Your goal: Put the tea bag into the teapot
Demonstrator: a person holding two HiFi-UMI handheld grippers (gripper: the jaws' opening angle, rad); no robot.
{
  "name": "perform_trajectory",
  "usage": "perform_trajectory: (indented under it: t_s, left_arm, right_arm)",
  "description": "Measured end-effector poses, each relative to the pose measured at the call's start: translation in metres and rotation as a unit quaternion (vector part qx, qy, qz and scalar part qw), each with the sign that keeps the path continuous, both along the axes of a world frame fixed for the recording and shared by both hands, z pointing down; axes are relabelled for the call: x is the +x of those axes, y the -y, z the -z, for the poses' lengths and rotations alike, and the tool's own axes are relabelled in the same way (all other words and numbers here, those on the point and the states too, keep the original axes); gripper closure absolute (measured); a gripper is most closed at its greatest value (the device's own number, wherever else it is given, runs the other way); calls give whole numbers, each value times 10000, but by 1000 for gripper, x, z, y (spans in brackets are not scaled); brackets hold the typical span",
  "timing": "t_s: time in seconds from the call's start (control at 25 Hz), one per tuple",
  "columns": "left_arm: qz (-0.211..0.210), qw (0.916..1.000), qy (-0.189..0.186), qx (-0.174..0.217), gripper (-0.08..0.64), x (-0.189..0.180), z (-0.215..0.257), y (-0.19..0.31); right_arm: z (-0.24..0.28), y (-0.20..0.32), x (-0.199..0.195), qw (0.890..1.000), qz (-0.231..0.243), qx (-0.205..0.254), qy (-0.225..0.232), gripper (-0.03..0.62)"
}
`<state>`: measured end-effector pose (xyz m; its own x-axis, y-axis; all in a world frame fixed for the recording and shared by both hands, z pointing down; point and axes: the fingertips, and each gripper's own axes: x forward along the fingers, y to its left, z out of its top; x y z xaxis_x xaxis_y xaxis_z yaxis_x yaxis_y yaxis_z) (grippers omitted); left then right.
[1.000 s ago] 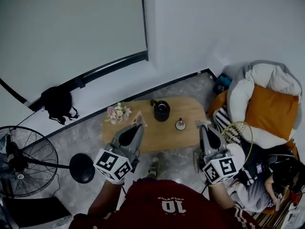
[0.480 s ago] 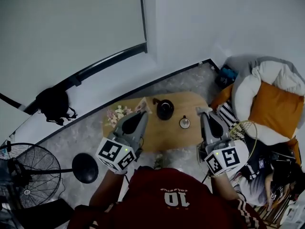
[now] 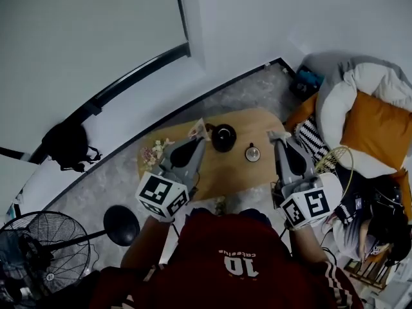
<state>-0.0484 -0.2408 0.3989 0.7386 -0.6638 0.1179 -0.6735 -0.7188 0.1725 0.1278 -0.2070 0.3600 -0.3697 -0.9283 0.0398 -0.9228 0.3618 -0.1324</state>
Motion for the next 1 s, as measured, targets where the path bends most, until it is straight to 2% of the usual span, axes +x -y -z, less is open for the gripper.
perform_trajectory:
  t_s: [0.2,0.44,0.64,1.0]
  left_arm:
    - [-302,9985,460,-6,557,24,-33,22]
    - [-742,9922,999,-101,557,55,-91,41]
    - [-1083,9831,1473,54,557,73,-144,57]
    - [-1289,9650,2263,-297,557,80,-263,91]
  right_arm:
    - [-12,10,11,9998,-158,-86,-30,589]
    - [-30,17,24,9992,-341,-197,-30,589]
    - [-45,20,32,9985,-488,-262,-42,589]
    - [-68,18,36,9962,-745,-447,-89,589]
